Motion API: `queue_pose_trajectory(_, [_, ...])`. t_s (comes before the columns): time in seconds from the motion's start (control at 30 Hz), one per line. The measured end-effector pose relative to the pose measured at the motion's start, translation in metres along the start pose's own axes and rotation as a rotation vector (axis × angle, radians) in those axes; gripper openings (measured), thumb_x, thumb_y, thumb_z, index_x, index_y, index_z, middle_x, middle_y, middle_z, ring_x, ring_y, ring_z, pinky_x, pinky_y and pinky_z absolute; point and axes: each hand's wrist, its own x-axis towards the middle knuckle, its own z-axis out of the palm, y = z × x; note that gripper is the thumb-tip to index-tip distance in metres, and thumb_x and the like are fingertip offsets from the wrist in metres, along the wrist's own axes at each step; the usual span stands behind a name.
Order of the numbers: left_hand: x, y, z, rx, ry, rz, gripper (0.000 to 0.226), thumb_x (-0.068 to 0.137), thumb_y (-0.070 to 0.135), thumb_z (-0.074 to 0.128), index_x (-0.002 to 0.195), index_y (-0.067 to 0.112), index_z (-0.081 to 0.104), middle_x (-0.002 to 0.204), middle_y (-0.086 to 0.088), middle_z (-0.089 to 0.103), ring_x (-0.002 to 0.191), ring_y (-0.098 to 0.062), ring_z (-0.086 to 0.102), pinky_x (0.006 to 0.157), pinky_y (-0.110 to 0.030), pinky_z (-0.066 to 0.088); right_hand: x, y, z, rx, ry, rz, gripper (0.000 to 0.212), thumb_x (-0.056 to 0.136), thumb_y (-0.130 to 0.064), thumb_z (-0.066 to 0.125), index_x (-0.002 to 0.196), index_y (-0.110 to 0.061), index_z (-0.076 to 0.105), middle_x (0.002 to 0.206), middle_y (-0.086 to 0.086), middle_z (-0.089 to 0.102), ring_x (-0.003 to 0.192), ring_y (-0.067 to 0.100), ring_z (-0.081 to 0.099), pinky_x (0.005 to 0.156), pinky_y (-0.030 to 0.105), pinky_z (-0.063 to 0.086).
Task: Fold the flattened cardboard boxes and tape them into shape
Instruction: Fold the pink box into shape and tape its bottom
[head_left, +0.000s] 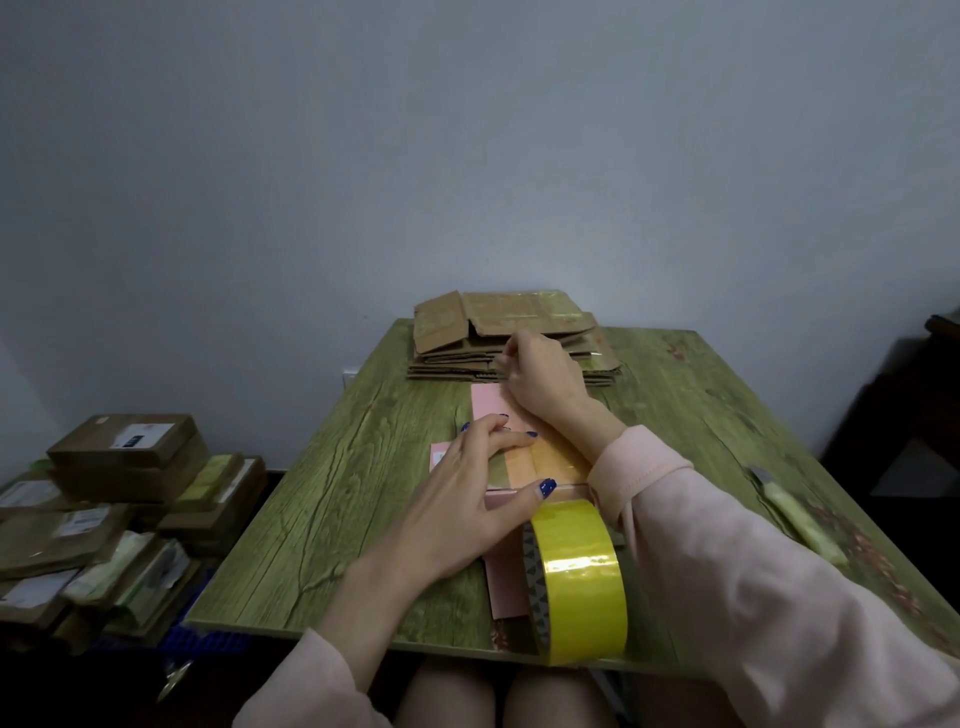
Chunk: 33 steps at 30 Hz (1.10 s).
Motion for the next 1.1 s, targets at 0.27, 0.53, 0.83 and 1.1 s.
queue_pose_trajectory(0.27, [0.000, 0.002, 0.000, -0.031, -0.007, -0.029, 0.080, 0.067, 0.074, 0.033, 0.134, 0.031, 0.026, 0.144, 0.018, 0.036, 0.130, 0.005, 0.027, 0.095, -0.016, 0.024, -0.001, -0.001, 0.005, -0.239, -0.049, -0.108, 0.025, 0.098, -0.023, 0.041, 0.114, -0.007, 0.052, 0.113, 0.011, 0.058, 0.106, 0.031, 0.053, 0.077, 0.040, 0.043])
queue_pose_trajectory(0.53, [0.003, 0.006, 0.002, -0.259, 0.063, -0.136, 0.070, 0.068, 0.053, 0.072, 0.124, 0.038, 0.031, 0.133, 0.020, 0.047, 0.129, -0.004, 0.038, 0.107, -0.030, 0.032, 0.002, 0.003, 0.009, -0.126, -0.134, -0.023, 0.020, 0.099, -0.025, 0.040, 0.111, -0.012, 0.048, 0.108, 0.016, 0.062, 0.097, 0.036, 0.057, 0.070, 0.038, 0.038])
queue_pose_trajectory(0.83, [0.001, 0.012, -0.010, -0.071, 0.089, -0.042, 0.075, 0.066, 0.054, 0.070, 0.132, 0.035, 0.039, 0.118, 0.016, 0.035, 0.118, 0.004, 0.039, 0.092, -0.010, 0.034, 0.005, 0.005, 0.009, -0.063, -0.152, 0.016, 0.021, 0.099, -0.027, 0.042, 0.112, -0.013, 0.050, 0.110, 0.016, 0.062, 0.102, 0.037, 0.055, 0.073, 0.038, 0.037])
queue_pose_trajectory(1.1, [0.013, 0.002, -0.013, 0.148, -0.169, 0.157, 0.080, 0.076, 0.068, 0.025, 0.145, 0.028, 0.030, 0.144, 0.024, 0.021, 0.138, 0.008, 0.007, 0.112, -0.012, -0.001, 0.007, 0.008, 0.010, -0.044, -0.160, 0.024, 0.022, 0.099, -0.027, 0.042, 0.113, -0.013, 0.050, 0.110, 0.016, 0.062, 0.103, 0.036, 0.056, 0.073, 0.037, 0.037])
